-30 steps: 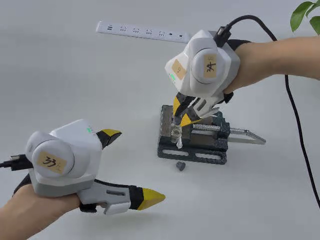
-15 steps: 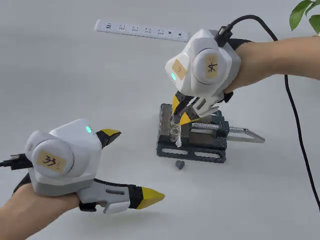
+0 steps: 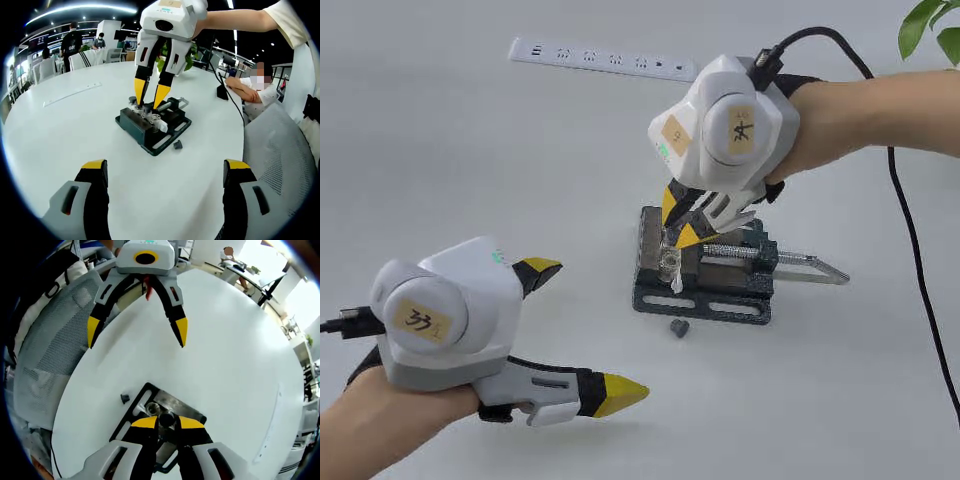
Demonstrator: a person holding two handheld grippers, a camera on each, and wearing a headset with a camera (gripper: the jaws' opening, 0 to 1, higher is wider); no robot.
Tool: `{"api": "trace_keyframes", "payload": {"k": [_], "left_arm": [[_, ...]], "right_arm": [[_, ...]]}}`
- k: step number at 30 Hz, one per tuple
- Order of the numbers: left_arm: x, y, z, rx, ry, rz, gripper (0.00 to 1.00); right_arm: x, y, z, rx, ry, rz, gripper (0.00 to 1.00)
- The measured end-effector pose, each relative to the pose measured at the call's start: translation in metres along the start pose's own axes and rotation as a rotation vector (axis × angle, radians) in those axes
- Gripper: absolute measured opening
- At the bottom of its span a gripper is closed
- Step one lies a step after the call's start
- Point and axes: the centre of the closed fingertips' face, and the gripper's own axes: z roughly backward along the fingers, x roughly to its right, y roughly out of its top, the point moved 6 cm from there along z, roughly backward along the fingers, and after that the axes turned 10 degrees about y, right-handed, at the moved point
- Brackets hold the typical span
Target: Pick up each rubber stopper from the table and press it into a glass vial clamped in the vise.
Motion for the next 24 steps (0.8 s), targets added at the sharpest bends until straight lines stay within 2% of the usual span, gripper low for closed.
{"api": "trace_keyframes", "payload": {"k": [5, 10, 19, 24], "left_arm": [[-0.001, 0.0, 0.0, 0.002, 0.002, 0.002, 0.95], [-0.002, 0.0, 0.0, 0.004, 0.002, 0.001, 0.95], [0.0, 0.003, 0.001, 0.001, 0.004, -0.001, 0.96], [0.0, 0.005, 0.002, 0.003, 0.007, -0.002, 0.96]], "right_arm": [[-0.002, 0.0, 0.008, 0.014, 0.002, -0.008, 0.11], [-0.002, 0.0, 0.013, 0.041, 0.015, -0.028, 0.08], [-0.001, -0.001, 0.011, 0.044, 0.046, -0.045, 0.0], [0.002, -0.003, 0.009, 0.041, 0.05, -0.055, 0.0]]}}
